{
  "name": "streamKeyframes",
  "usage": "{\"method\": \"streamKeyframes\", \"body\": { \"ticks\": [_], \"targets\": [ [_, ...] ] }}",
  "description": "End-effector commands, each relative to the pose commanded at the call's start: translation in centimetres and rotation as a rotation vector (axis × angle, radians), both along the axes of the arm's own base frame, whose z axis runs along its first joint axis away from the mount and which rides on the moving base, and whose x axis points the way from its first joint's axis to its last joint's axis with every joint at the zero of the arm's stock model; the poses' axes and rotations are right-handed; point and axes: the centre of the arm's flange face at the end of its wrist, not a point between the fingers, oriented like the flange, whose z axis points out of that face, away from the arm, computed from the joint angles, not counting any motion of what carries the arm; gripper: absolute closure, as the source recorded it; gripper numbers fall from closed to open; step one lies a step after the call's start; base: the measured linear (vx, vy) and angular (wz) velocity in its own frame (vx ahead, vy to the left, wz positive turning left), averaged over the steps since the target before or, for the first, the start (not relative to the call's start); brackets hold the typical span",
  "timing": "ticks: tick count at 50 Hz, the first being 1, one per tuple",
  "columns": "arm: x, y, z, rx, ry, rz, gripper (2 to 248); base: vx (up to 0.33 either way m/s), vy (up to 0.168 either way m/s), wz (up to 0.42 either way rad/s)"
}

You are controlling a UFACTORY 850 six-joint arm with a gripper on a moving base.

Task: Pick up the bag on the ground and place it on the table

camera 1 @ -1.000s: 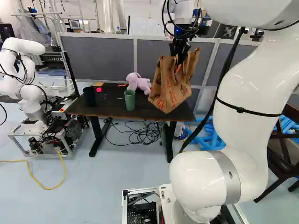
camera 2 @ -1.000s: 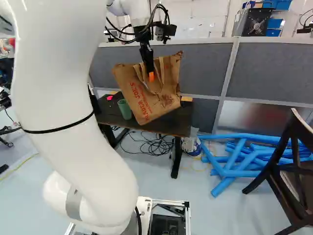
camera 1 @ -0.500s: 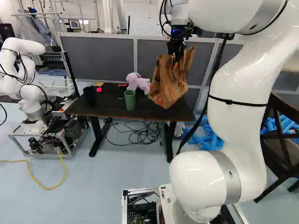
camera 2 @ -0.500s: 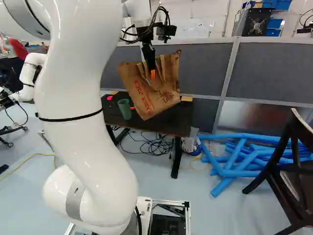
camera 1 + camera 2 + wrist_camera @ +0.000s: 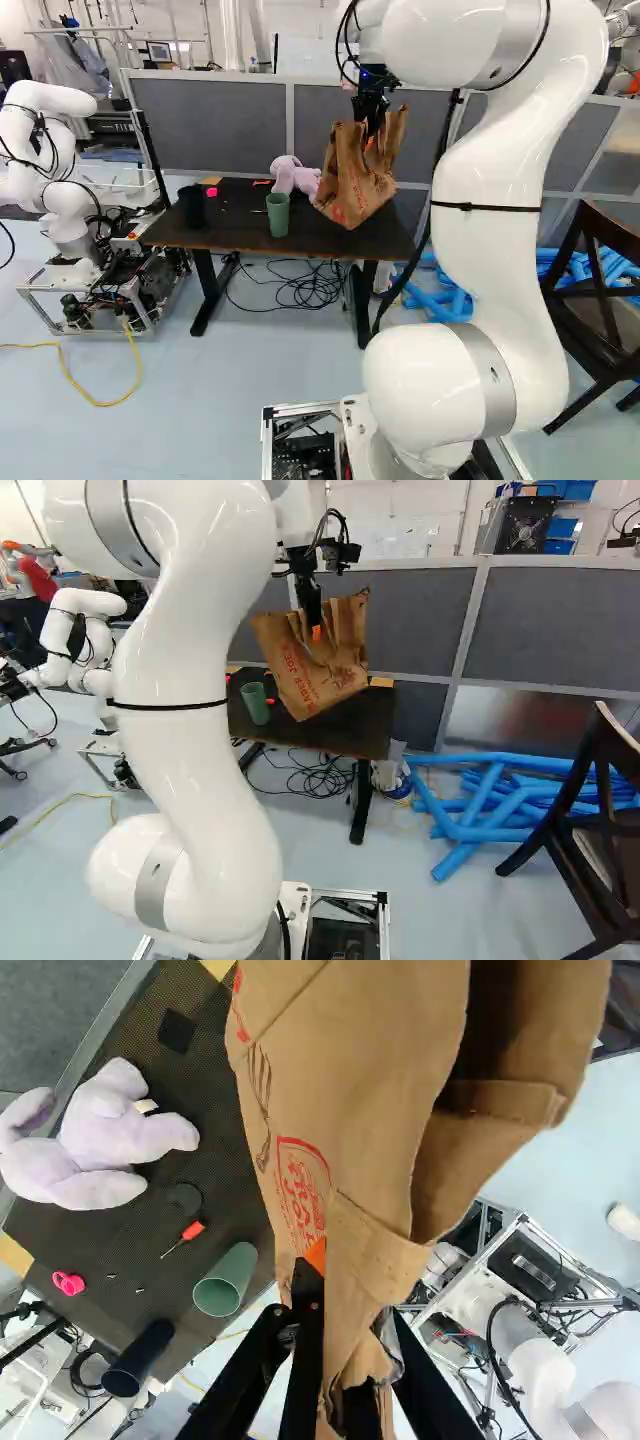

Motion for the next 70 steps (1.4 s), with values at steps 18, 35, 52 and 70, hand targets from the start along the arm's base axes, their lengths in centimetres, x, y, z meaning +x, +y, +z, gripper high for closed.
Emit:
{"method": "streamKeyframes", "body": {
  "ticks": [18, 35, 52, 70],
  "targets": [
    [4.0, 0.2, -2.8, 0.019, 0.014, 0.000, 229, 0.000, 0.000, 0.000],
    [7.5, 0.4, -5.5, 0.042, 0.024, -0.003, 229, 0.000, 0.000, 0.000],
    [10.6, 0.7, -8.2, 0.072, 0.028, -0.006, 229, 0.000, 0.000, 0.000],
    [12.6, 0.5, -11.0, 0.089, 0.043, -0.013, 229, 0.000, 0.000, 0.000]
  ]
}}
